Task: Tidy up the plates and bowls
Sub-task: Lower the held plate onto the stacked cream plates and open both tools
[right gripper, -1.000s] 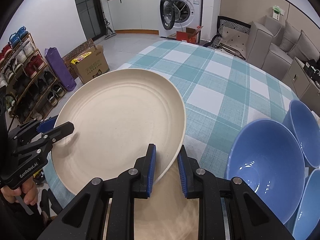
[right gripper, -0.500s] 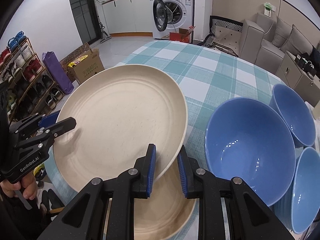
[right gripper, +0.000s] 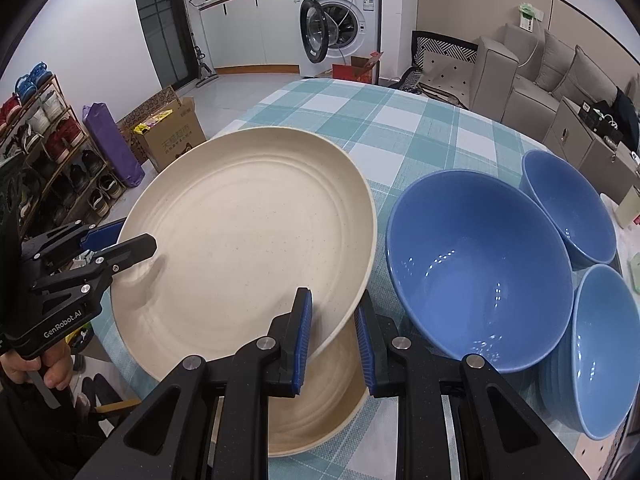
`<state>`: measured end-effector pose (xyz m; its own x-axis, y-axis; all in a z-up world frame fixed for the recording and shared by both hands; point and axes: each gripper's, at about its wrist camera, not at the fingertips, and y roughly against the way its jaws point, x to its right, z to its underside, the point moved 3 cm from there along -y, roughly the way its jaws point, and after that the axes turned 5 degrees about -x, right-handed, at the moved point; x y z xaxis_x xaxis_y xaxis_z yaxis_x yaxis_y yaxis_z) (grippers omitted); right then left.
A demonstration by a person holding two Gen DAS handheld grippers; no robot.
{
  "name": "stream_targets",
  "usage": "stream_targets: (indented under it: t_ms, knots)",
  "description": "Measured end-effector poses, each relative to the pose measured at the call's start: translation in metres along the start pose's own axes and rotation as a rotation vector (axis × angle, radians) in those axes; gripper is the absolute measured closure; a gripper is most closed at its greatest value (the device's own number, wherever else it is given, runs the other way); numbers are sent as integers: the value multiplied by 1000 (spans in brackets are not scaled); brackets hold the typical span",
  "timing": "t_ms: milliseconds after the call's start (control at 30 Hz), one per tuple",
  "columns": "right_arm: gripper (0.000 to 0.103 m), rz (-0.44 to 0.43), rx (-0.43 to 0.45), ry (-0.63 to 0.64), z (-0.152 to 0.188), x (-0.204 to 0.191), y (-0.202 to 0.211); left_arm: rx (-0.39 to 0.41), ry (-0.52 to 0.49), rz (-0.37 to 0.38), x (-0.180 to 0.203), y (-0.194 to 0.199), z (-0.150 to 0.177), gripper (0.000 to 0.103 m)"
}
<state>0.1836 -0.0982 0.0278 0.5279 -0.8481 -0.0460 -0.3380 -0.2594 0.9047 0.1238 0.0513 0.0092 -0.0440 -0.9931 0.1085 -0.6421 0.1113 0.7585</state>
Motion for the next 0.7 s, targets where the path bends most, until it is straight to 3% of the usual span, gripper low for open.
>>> stream_targets:
  t_ms: [700]
  knots:
    - [81,-4,-29,12,30,-7,-5,-26,-17,-14,9,2,19,72]
